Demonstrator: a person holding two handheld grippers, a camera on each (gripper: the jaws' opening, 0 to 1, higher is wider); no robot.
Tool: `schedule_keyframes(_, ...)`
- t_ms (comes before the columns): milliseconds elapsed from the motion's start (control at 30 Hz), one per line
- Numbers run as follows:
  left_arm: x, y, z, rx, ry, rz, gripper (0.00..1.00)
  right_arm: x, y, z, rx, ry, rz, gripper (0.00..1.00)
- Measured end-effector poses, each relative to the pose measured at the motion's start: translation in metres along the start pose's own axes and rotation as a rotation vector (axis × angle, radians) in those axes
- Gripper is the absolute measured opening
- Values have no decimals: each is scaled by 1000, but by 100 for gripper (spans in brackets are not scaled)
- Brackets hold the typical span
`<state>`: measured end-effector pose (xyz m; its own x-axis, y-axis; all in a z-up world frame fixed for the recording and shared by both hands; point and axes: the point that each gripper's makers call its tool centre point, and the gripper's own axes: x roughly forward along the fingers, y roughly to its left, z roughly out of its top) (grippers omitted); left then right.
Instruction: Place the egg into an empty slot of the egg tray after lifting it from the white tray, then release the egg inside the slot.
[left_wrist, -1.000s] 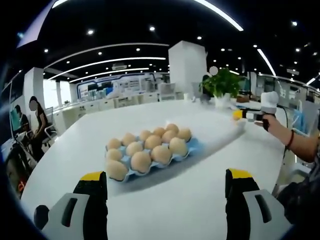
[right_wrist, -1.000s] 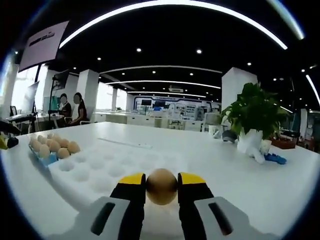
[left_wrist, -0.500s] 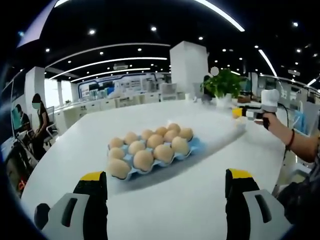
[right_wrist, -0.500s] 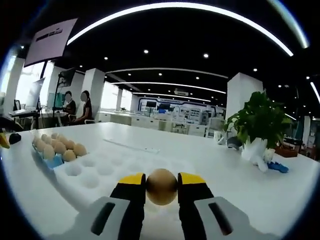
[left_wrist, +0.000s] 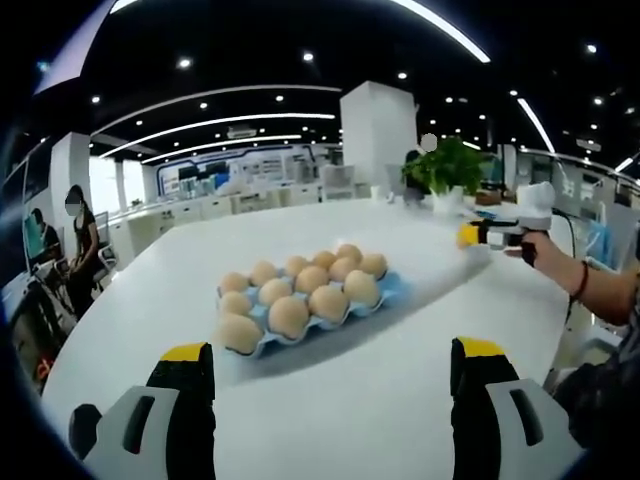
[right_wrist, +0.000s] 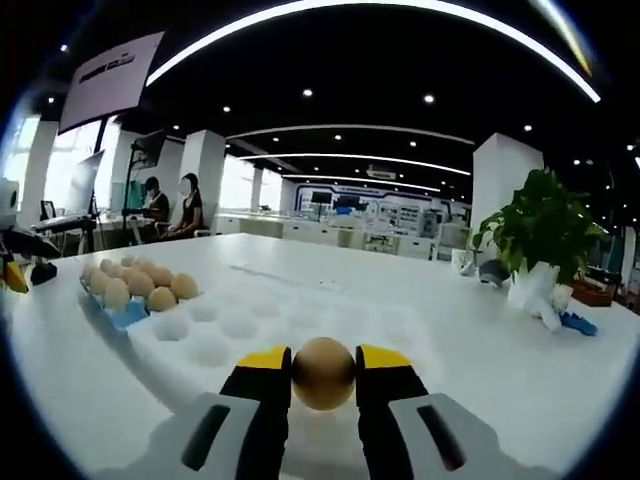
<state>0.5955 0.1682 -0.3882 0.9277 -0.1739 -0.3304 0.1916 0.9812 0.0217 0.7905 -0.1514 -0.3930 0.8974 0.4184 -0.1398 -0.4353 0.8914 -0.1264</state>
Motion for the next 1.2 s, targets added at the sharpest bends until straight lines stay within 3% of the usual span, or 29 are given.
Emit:
schedule_keyframes(167,1,3,0,0,3,5,100,-2,-6,-14,19,117,5,26)
schedule_keyframes(300,6,-2,3,6,2,-8,100,-4,-6,-30,99,162,0,27)
schedule_keyframes(400,8,-5,4,13,4,-21,100,-4,-3,-27,84,158,8,27)
schedule_keyframes(533,9,-4,4,19,9,-17,100,-7,-4,-32,115,271,10,27)
schedule_keyframes(933,8,-6,2,19,12,-21,100,-8,-4,-32,125,306,11,26)
schedule_keyframes(1133,6,-3,4,16,7,-10,100,-10,-6,-29,167,275,24,25)
schedule_keyframes(1200,6,-3,4,18,8,-9,100,-10,-8,-22,173,237,22,25)
